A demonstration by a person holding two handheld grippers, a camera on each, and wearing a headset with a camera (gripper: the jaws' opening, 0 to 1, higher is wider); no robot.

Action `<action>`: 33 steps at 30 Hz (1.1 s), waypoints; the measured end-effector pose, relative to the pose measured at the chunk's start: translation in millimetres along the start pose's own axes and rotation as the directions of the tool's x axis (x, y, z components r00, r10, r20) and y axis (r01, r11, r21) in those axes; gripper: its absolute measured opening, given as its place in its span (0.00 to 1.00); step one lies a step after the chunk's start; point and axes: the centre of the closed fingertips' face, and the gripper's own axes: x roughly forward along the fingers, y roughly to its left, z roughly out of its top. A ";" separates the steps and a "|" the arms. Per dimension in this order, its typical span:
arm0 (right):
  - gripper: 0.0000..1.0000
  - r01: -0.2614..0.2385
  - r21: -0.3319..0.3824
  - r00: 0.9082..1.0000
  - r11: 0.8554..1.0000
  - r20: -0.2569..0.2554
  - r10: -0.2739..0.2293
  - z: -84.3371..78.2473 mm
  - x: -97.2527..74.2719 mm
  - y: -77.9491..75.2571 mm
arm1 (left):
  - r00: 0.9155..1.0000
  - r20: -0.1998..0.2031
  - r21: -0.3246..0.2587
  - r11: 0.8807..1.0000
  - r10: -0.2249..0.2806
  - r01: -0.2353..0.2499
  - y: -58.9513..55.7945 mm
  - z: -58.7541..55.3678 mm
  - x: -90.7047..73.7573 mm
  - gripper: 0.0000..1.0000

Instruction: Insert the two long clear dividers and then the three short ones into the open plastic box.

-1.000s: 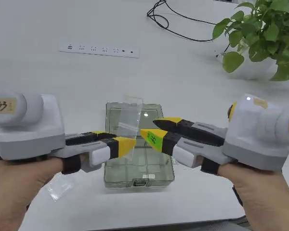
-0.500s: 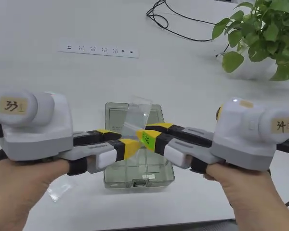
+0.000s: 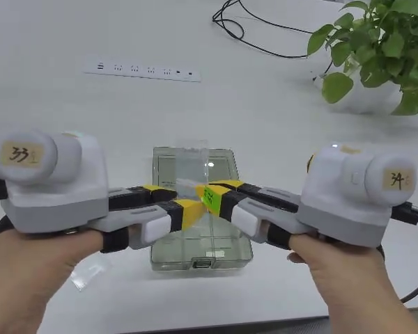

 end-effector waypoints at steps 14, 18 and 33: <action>0.07 0.029 0.038 1.000 0.999 0.006 -0.029 8.0 -5.4 -10.3 | 0.999 -0.004 0.077 0.996 -0.035 0.036 2.5 -3.9 -7.6 0.39; 0.07 0.057 0.055 0.998 0.997 0.000 -0.057 8.0 -9.3 -19.3 | 0.999 -0.021 0.111 0.993 -0.033 0.036 11.0 -8.6 -13.1 0.46; 0.07 0.210 0.098 0.974 0.973 -0.102 -0.200 -2.8 -22.4 -58.2 | 0.995 -0.081 0.298 0.951 -0.056 0.078 30.5 -22.6 -25.8 0.76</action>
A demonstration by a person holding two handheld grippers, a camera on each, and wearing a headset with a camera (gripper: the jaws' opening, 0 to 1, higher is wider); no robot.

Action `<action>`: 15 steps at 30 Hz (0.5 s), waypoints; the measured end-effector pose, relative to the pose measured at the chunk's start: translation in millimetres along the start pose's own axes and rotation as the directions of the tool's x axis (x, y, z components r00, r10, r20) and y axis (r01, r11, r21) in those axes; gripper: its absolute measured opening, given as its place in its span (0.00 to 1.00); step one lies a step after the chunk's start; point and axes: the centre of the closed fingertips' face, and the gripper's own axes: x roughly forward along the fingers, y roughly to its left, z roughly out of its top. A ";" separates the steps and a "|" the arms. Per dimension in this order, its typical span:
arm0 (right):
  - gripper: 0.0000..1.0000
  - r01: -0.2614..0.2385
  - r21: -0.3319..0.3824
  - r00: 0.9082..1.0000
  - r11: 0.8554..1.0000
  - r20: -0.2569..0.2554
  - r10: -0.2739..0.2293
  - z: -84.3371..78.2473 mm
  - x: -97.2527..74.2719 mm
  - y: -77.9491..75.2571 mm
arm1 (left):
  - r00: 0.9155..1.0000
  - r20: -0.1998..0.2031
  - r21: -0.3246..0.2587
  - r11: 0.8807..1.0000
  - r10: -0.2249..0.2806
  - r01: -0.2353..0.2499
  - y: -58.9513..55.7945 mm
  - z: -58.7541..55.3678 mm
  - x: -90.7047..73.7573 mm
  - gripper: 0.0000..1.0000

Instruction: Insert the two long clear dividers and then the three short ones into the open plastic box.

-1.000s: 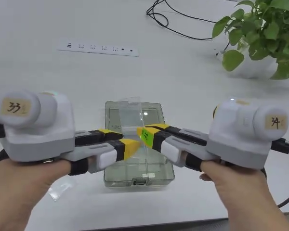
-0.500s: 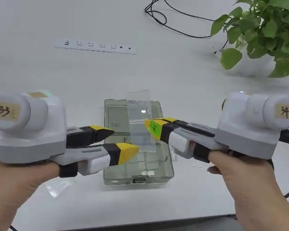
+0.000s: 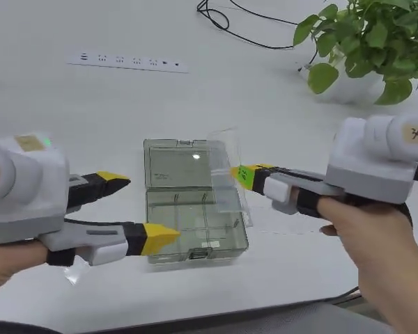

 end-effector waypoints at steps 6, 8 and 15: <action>0.07 0.054 0.044 0.997 0.998 -0.057 -0.051 -8.2 4.4 -12.3 | 0.999 -0.031 0.062 0.998 -0.018 0.020 1.0 -9.6 -1.8 0.87; 0.07 0.069 0.065 0.995 0.996 -0.078 -0.064 -11.5 6.6 -14.9 | 0.999 -0.047 0.080 0.996 -0.021 0.025 1.7 -14.4 -2.3 0.93; 0.07 0.130 0.120 0.976 0.984 -0.189 -0.106 -33.7 13.5 -17.5 | 0.998 -0.054 0.099 0.995 -0.027 0.033 4.4 -19.9 -5.9 1.00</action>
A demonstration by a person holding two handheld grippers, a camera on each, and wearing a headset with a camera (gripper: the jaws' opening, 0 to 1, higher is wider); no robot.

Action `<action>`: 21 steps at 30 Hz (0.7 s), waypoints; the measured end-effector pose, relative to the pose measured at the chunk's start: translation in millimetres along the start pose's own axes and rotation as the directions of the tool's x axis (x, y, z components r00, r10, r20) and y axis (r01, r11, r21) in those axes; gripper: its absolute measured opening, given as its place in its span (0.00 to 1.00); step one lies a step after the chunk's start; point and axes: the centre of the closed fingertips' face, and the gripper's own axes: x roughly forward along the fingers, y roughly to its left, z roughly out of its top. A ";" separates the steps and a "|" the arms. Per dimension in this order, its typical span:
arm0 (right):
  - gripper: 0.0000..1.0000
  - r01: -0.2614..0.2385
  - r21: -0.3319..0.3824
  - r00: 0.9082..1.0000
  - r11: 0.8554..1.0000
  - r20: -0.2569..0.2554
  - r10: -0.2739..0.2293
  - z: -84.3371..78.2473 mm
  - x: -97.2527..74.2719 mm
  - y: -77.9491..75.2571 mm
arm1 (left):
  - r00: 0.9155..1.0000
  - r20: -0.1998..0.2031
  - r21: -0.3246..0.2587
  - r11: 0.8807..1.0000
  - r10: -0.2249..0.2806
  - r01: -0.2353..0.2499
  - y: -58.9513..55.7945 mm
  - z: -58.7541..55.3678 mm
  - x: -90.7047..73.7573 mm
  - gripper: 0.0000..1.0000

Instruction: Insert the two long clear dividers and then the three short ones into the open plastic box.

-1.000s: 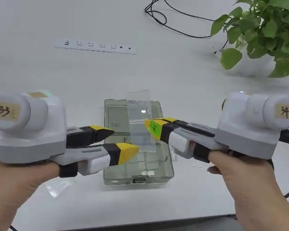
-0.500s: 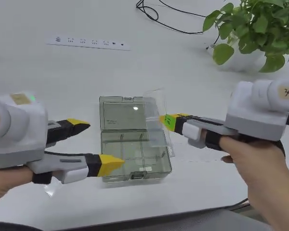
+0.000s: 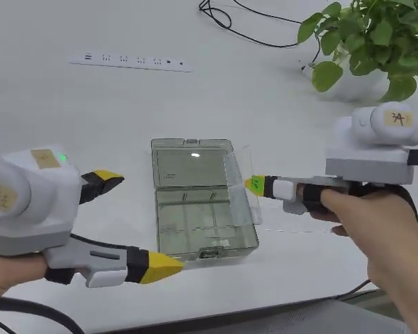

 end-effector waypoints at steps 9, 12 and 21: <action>0.07 0.044 0.034 0.993 0.998 -0.110 -0.040 -16.7 14.8 -8.1 | 1.000 -0.003 -0.003 1.000 -0.019 0.019 1.5 -4.6 -1.3 1.00; 0.07 0.057 0.056 0.990 0.997 -0.131 -0.049 -18.6 17.3 -9.3 | 1.000 0.006 -0.008 1.000 -0.017 0.017 3.5 -3.7 -0.7 1.00; 0.07 0.063 0.094 0.980 0.994 -0.192 -0.044 -29.7 26.1 -12.2 | 0.999 0.016 -0.021 0.999 -0.031 0.032 2.1 -2.5 4.7 1.00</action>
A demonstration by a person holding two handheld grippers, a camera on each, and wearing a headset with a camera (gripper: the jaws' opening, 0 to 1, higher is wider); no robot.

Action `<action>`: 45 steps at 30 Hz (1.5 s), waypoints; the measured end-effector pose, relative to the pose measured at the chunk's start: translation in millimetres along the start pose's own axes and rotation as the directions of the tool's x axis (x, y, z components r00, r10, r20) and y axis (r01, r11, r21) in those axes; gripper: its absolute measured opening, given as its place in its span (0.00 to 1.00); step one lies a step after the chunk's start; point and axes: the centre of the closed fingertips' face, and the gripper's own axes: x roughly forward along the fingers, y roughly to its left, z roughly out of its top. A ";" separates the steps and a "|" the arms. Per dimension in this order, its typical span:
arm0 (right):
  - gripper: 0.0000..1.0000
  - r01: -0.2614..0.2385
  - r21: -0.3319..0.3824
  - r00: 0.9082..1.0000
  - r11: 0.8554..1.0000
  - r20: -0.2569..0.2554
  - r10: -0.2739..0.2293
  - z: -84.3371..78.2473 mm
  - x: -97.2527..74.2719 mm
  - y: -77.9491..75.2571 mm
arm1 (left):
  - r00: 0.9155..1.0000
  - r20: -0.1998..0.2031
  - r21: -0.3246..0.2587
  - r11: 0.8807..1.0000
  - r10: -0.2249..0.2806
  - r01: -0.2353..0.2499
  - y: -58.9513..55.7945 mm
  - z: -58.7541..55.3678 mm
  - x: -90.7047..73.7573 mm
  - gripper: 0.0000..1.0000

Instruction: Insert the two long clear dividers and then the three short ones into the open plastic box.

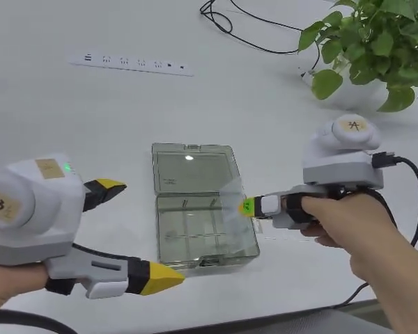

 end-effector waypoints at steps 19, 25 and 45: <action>0.07 0.023 0.001 0.999 1.000 -0.036 -0.023 -8.6 17.6 -8.6 | 1.000 0.003 -0.031 1.000 -0.003 0.003 -1.9 -3.8 1.0 1.00; 0.07 0.027 -0.006 0.999 1.000 -0.043 -0.027 -9.4 20.5 -9.9 | 1.000 0.007 -0.034 0.999 -0.004 0.004 -1.9 -2.5 2.2 1.00; 0.07 0.030 -0.052 0.998 0.998 -0.058 -0.032 -6.3 29.1 -15.1 | 1.000 0.004 -0.042 0.999 -0.004 0.004 -2.8 -3.4 3.4 1.00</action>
